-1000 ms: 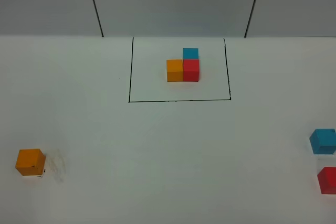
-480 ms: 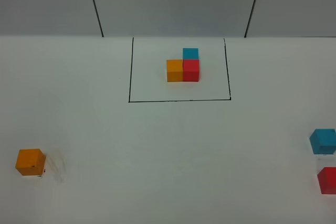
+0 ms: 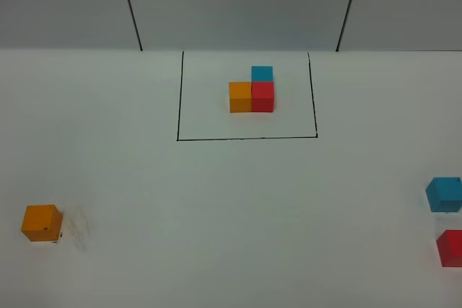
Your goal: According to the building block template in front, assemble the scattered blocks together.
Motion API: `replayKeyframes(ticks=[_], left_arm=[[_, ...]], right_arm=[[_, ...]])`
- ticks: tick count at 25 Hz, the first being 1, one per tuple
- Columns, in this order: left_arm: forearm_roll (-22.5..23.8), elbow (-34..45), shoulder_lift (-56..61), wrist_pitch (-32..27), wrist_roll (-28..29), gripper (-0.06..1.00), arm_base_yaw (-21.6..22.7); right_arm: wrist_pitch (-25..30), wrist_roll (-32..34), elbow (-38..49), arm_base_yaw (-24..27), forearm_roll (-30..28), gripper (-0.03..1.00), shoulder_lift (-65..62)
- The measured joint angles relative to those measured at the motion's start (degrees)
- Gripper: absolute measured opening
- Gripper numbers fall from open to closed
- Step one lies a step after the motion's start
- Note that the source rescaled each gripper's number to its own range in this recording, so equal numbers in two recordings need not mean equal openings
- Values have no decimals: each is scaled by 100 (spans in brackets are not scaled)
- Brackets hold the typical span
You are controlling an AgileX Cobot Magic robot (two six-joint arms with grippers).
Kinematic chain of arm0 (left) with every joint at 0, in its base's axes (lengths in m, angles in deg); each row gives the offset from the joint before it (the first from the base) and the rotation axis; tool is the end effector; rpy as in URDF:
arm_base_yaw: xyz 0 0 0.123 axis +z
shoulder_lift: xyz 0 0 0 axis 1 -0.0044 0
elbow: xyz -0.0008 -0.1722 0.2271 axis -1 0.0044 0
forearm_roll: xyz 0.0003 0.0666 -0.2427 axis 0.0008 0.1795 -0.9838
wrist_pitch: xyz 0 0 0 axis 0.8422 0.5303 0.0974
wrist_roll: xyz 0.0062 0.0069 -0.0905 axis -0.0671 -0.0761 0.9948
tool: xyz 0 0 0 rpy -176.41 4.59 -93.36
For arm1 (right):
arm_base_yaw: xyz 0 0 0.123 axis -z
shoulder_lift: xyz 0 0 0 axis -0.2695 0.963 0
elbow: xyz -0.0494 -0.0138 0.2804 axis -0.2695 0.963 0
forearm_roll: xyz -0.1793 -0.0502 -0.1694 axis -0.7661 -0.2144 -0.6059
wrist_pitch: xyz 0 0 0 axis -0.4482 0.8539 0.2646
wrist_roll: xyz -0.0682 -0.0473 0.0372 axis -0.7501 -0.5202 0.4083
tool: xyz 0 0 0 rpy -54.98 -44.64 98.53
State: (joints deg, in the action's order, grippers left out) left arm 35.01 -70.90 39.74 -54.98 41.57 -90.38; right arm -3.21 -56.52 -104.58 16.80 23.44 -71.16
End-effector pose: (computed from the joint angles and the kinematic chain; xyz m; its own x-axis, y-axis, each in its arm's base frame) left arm 0.0039 0.0029 0.2885 -0.5126 -0.0778 -0.8551 -0.0601 0.9967 -0.0546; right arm -0.0032 0.0056 0.2779 -0.4651 0.0436 -0.8842 -0.0179 0.9981 0.0587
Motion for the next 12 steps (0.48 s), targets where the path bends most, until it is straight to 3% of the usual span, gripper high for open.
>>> replayKeyframes(ticks=[8,12], left_arm=[[-170,-1416,-2468,-370,350,77,0],[-57,-2068,-3700,-472,361,85,0]], right_arm=[[0,0,0,0,0,0,0],[0,0,0,0,0,0,0]])
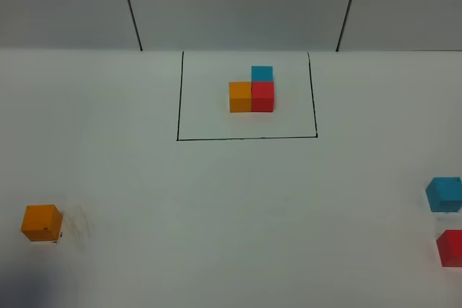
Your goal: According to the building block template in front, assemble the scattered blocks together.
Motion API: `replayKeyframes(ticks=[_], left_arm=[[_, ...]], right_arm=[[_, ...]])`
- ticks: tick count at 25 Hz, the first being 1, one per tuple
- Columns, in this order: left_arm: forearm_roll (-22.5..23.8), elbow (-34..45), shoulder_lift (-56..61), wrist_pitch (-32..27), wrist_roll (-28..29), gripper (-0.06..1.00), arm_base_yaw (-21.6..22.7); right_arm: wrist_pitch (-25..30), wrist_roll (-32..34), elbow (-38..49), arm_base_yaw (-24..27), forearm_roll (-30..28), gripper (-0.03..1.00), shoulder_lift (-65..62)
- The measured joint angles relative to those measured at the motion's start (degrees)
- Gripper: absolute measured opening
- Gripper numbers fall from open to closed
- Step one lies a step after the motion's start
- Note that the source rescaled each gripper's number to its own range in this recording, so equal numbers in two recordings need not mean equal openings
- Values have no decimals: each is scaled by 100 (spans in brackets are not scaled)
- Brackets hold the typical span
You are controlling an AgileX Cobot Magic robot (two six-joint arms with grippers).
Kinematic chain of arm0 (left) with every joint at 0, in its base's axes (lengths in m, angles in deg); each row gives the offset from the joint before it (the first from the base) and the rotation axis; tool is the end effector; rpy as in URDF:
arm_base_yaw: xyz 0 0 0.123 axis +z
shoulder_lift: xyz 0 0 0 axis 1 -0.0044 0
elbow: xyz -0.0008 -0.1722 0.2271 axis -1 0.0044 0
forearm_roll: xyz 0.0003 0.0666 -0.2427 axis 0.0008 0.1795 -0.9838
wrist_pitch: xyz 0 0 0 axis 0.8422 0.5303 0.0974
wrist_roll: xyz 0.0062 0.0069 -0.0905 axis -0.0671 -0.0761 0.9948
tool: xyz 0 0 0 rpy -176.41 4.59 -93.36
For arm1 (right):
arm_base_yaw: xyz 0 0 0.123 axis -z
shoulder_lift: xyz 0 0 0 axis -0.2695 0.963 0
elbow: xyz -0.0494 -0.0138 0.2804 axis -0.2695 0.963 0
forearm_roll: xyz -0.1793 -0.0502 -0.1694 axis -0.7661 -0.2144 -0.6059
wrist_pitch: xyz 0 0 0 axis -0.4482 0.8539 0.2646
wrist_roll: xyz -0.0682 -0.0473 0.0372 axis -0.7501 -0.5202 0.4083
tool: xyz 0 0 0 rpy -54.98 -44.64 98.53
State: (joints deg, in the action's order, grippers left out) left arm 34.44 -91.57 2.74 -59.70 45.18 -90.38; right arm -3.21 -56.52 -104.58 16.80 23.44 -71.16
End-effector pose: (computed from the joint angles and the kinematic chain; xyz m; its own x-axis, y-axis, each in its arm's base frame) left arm 0.1100 0.0010 0.3544 -0.7793 -0.1441 -0.6099 -0.1248 0.9894 -0.0742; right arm -0.0032 0.0056 0.2779 -0.4651 0.0436 -0.8842 -0.0179 0.9981 0.0587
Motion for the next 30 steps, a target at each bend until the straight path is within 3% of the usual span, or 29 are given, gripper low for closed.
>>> replayKeyframes(ticks=[12,19,30], left_arm=[[147,-413,-2554,312,-3,79,0],[152,-413,-3316,571,-92,77,0],[-3,-192,-3962,1554,-111,73,0]], right_arm=[[0,0,0,0,0,0,0],[0,0,0,0,0,0,0],[0,0,0,0,0,0,0]])
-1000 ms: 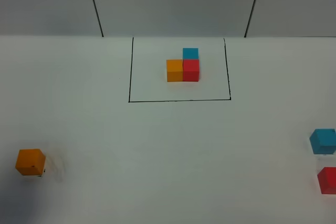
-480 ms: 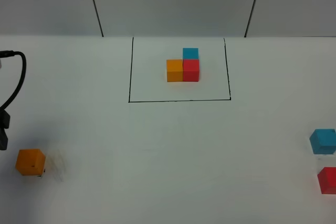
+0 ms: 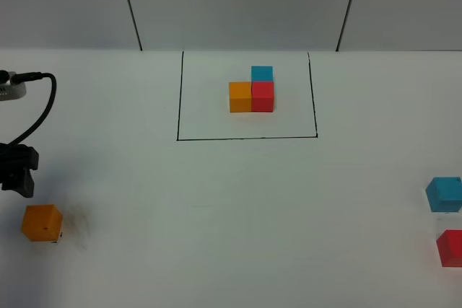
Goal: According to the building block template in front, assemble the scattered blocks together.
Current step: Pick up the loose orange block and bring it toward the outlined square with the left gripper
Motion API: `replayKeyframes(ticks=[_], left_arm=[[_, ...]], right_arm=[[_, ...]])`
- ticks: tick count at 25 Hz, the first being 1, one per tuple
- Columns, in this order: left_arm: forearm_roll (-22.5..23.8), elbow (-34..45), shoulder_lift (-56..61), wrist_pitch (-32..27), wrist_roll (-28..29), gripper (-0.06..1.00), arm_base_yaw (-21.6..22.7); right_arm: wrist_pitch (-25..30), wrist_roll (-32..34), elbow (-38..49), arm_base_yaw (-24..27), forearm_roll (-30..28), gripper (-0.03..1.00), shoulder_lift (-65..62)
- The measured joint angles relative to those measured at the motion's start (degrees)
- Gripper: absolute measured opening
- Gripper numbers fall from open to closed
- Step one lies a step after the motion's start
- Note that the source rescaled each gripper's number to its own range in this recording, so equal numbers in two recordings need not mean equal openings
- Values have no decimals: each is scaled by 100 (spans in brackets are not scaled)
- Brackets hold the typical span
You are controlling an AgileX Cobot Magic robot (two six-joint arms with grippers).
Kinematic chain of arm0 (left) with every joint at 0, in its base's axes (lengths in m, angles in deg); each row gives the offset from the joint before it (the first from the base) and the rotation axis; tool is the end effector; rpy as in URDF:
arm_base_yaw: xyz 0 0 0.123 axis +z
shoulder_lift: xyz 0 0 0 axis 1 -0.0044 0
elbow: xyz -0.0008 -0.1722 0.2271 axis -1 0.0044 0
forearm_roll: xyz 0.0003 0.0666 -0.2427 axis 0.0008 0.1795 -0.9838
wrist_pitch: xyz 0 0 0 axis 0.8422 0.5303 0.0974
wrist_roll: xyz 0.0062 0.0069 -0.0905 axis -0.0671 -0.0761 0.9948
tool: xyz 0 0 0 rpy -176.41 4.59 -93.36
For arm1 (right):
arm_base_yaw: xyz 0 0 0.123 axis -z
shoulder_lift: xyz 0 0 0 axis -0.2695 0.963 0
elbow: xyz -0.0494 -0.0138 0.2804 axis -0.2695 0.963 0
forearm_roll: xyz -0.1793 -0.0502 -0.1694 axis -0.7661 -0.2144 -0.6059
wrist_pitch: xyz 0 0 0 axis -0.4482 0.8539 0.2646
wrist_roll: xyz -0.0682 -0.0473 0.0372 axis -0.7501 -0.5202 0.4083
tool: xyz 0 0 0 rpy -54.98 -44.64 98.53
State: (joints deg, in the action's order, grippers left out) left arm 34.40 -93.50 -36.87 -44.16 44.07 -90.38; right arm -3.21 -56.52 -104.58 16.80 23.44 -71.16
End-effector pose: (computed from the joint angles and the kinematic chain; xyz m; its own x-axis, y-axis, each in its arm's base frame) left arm 0.2624 -0.0010 0.2426 -0.9552 -0.1171 -0.2717 -0.1175 0.9930 -0.0149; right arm -0.0032 0.0056 0.2779 -0.4651 0.0436 -0.8842 -0.0179 0.9981 0.0587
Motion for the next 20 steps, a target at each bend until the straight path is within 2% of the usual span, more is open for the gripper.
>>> replayKeyframes(ticks=[20], left_arm=[[-231,109,-1364,711,-201,69,0]], right_arm=[[0,0,0,0,0,0,0]])
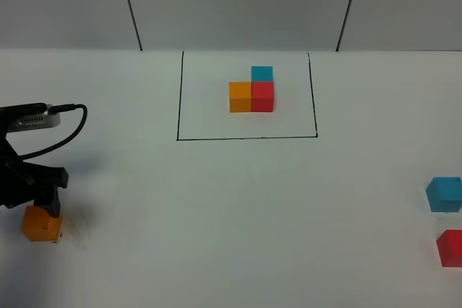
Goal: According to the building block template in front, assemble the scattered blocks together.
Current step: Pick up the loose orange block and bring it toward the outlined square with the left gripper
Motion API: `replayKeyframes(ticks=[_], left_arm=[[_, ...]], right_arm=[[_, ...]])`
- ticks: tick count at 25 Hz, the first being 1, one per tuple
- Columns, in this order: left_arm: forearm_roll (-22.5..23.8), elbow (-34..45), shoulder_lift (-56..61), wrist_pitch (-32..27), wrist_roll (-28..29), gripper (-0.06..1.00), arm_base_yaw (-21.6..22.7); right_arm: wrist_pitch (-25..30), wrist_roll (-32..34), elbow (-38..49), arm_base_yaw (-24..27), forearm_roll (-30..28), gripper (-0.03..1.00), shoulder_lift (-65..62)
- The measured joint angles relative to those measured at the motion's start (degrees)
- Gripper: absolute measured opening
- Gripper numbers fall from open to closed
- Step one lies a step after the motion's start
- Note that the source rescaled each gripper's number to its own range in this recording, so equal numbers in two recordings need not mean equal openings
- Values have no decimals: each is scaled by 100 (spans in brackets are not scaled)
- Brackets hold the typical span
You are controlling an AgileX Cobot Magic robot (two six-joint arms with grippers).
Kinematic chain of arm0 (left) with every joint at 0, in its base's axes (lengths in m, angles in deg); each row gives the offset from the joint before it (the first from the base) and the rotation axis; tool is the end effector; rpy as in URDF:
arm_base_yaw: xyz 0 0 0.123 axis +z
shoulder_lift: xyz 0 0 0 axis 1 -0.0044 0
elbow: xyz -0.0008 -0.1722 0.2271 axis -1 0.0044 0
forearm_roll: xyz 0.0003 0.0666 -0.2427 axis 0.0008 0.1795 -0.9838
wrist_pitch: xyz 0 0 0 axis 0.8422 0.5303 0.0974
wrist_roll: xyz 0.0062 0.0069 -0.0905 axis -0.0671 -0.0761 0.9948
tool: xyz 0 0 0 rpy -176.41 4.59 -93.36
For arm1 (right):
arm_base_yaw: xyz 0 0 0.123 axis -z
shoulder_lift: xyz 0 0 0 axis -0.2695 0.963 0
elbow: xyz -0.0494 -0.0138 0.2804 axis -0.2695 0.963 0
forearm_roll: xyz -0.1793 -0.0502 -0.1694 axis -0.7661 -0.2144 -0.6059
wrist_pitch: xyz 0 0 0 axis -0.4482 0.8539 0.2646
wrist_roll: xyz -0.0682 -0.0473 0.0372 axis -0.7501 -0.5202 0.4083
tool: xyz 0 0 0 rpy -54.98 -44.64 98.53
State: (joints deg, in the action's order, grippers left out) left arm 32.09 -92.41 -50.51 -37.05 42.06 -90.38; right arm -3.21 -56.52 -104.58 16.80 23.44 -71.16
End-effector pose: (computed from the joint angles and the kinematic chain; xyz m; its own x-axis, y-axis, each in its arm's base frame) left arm 0.2902 -0.0041 0.1741 -0.9843 -0.1083 -0.1391 -0.1057 0.9941 -0.0263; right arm -0.0032 0.0056 0.2779 -0.4651 0.0436 -0.8842 -0.0179 0.9981 0.0587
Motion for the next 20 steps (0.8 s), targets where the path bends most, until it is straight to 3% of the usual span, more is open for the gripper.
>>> replayKeyframes(ticks=[20], left_arm=[[10,0,-721,624,-112,66,0]], right_arm=[[5,0,0,0,0,0,0]])
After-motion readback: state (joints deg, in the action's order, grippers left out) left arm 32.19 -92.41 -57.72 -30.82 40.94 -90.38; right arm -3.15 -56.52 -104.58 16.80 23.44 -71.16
